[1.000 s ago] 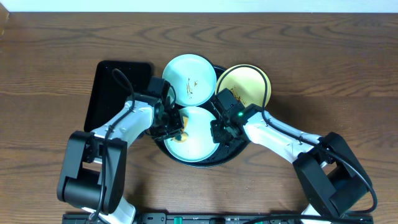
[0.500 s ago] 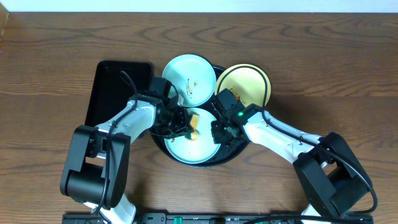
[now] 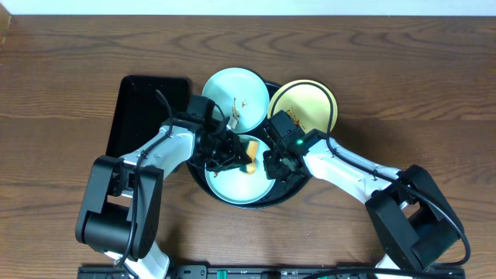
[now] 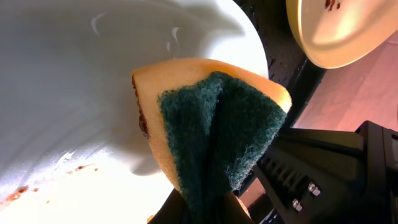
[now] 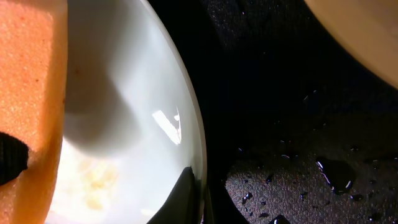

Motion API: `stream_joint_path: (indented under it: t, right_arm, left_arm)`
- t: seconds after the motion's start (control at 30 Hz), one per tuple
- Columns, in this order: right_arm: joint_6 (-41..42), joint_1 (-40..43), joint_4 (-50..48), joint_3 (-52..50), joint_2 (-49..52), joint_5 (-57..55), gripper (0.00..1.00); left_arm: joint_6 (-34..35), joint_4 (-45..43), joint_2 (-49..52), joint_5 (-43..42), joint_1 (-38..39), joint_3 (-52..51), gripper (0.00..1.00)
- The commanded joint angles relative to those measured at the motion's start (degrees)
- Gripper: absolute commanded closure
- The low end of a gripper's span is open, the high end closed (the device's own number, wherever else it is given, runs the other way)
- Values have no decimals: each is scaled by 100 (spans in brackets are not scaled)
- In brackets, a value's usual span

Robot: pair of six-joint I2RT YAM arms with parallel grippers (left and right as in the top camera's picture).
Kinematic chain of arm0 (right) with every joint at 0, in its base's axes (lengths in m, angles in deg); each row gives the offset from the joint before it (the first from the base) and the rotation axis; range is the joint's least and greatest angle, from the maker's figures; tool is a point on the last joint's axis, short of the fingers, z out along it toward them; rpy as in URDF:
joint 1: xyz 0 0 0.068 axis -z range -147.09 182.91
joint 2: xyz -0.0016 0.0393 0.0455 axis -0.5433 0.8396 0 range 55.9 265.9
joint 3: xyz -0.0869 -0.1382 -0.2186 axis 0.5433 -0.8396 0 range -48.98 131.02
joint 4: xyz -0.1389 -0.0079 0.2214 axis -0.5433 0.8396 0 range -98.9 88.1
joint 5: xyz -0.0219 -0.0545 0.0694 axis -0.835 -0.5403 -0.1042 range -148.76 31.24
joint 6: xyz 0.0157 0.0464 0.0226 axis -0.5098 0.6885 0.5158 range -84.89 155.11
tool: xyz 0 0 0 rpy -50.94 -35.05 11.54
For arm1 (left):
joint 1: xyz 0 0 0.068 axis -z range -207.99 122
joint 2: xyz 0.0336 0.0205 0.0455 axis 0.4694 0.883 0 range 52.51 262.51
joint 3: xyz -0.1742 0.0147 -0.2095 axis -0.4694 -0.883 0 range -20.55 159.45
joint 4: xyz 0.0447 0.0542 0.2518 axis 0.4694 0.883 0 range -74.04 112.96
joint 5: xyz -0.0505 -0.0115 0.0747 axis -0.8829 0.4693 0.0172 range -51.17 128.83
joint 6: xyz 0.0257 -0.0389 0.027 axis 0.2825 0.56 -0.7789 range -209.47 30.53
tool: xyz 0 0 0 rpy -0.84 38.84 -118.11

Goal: Clean dirty plates on tray and stack at the side
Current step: 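Scrub the plate's center with the sponge, right gripper holding the rim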

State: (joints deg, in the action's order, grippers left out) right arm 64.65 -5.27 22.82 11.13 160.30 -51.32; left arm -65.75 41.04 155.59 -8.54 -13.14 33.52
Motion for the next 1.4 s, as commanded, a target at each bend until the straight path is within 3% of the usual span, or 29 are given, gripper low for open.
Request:
stream_joint_path:
  t: [0.0,0.27,0.57,0.73,1.0,1.37]
  right_arm:
    - [-129,-48,131,-94,74,-122,99]
    - [-129,-48,129,-94,74,-122,99]
    - [-125,-48,153,-94,74,-120,99]
    - [-125,-48,170,-94,74,-120,99]
    - [-127,-48,232,-94,74,-125,99]
    - [-127,-48,236,-94,74,-146,98]
  left_arm:
    - [-101,-13,63,-170,13,-37,92]
    - [-98,-254,63,-138,13,-157,92]
    - [-31,-114,81,531,13,-326,93]
    - [81,214,151,1392,7,-330,93]
    - [614,1320,151,3764,-4,-328,93]
    - [944,1711,151,4892,-4,-326,93]
